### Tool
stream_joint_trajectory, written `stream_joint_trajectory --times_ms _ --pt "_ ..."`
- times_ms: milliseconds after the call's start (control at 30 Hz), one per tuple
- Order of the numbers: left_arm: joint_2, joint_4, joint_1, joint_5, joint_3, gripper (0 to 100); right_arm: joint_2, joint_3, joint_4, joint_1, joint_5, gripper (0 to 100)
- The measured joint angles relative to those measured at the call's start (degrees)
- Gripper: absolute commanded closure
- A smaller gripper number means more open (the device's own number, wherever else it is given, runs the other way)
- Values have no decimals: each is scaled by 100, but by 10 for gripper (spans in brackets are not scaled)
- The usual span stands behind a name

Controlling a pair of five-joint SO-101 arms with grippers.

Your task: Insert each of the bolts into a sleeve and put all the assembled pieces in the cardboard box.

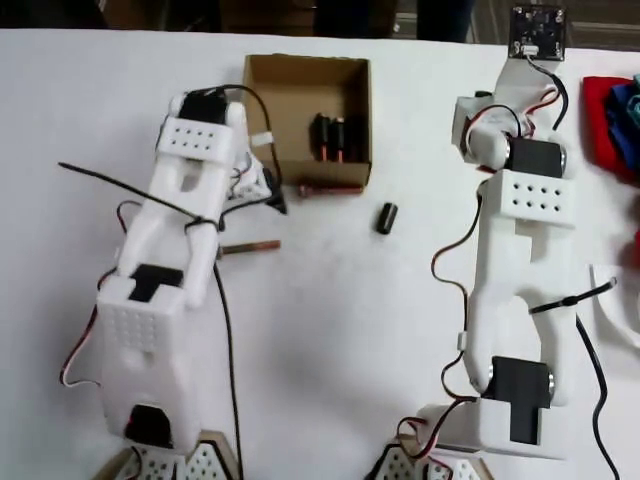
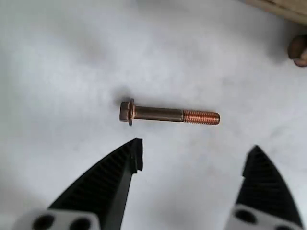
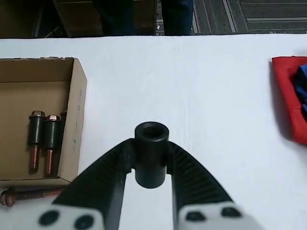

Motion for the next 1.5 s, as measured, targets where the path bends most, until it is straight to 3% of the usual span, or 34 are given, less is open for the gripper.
stream_joint_trajectory --times_ms 367,633,967,1233,1500 --pt "0 0 53 -343 501 912 0 0 0 0 0 978" --pt "0 0 70 193 1275 913 0 0 0 0 0 978" --pt "-18 -185 88 1609 1327 910 0 0 0 0 0 978" --pt "-18 -800 88 2171 1336 771 0 0 0 0 0 978" --pt "26 -818 88 2567 1345 758 0 0 0 0 0 978"
